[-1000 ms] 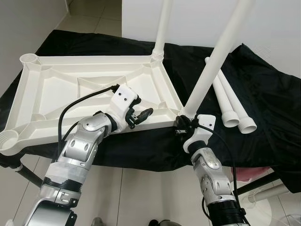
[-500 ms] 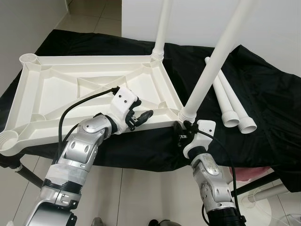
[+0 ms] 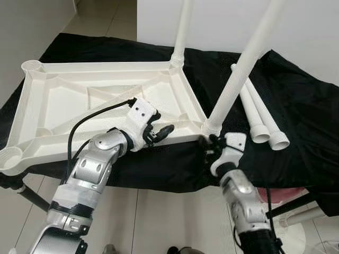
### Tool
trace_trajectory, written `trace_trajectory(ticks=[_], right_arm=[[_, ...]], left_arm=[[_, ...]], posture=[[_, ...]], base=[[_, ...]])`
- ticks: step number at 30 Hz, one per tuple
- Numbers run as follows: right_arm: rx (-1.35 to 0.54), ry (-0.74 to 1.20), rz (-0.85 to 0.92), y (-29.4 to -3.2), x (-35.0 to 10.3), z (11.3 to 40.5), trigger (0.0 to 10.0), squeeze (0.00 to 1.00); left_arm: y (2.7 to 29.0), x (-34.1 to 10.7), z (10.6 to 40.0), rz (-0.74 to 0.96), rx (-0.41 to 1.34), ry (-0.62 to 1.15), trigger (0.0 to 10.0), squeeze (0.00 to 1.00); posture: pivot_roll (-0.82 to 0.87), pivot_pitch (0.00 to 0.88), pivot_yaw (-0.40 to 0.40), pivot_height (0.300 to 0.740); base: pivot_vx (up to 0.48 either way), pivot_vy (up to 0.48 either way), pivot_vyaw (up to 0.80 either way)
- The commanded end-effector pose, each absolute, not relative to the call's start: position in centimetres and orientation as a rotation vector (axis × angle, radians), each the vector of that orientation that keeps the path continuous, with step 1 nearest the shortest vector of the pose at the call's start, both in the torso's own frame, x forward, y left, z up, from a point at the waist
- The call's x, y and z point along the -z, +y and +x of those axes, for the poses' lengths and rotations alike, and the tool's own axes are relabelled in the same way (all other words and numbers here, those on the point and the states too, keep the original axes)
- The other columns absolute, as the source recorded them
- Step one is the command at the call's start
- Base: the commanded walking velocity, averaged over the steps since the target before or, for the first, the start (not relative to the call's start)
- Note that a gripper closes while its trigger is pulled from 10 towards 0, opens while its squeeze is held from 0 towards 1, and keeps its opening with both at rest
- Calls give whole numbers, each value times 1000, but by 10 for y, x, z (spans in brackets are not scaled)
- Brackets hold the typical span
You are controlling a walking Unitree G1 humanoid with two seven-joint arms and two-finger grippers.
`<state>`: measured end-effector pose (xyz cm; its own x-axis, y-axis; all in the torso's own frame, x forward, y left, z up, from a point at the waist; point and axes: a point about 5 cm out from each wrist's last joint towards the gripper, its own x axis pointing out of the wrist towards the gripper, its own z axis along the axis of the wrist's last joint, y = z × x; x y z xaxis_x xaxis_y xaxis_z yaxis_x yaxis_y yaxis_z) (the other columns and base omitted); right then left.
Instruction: Building children table
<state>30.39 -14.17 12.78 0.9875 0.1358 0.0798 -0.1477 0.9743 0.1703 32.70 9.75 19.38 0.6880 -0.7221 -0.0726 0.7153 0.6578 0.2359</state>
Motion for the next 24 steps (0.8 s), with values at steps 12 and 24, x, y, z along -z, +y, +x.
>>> trace_trajectory(ticks=[12, 24], right_arm=[[62, -106, 135, -211, -145, 339, 10000, 0], [-23, -131, 159, -190, -146, 337, 10000, 0]], left_arm=[[98, -178, 324, 347, 827, 35, 10000, 0], [106, -166, 328, 419, 784, 108, 10000, 0]], posture=[[21, 100, -113, 740], [21, 106, -105, 740]], base=[[0, 0, 0], [0, 0, 0]])
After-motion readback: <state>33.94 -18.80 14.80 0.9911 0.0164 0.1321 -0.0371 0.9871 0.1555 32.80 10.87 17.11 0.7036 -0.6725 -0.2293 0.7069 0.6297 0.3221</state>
